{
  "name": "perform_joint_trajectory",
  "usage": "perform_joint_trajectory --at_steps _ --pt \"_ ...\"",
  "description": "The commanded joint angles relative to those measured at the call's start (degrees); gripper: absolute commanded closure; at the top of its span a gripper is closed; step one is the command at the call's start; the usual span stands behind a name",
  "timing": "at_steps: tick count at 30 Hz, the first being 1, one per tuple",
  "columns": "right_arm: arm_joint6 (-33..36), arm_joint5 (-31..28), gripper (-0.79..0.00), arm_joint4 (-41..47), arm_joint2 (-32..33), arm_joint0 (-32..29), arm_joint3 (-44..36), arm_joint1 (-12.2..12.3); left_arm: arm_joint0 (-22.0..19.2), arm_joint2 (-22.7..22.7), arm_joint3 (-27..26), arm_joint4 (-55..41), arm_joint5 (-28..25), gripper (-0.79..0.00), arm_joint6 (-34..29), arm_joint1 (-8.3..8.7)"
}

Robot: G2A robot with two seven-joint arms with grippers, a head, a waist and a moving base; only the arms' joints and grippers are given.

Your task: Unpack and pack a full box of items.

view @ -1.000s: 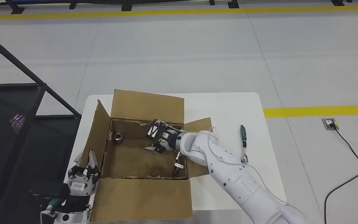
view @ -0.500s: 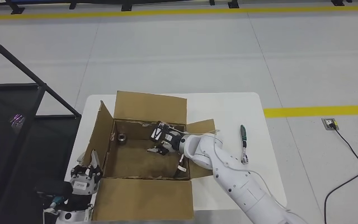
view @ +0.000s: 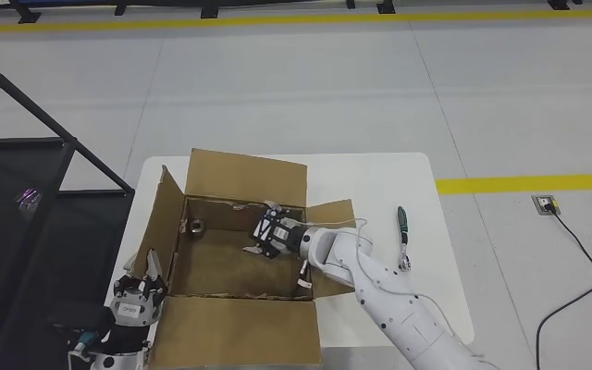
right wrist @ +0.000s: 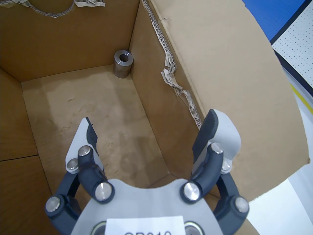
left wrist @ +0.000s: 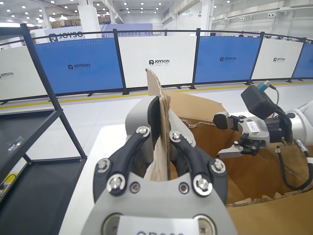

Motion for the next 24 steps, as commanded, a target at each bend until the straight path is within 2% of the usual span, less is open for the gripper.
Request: perform_joint_trajectory --at_steps 1,7,16,24 --pt "0.15 -0.21 -0.785 -0.02 0.25 -0.20 -0.23 0.06 0.20 0.05 -0.23 0.20 -0.21 0.000 0.17 -0.07" --pt "0.36 -0.53 -0.785 -0.15 0.59 -0.31 -0.64 0.03 -0.17 -0.37 0.71 0.06 -0.42 0.000 -0.54 -0.24" --pt "-0.51 -0.18 -0.785 -0.72 0.80 -0.48 -0.50 -0.11 2.46 -0.57 -1.88 1.90 -0.18 0.000 2.85 -0.60" --pt "-0.40 -0.19 -0.785 -1.08 1.12 -0.81 -0.75 -0.16 1.59 -0.63 -0.94 1.18 -0.39 0.000 1.67 -0.87"
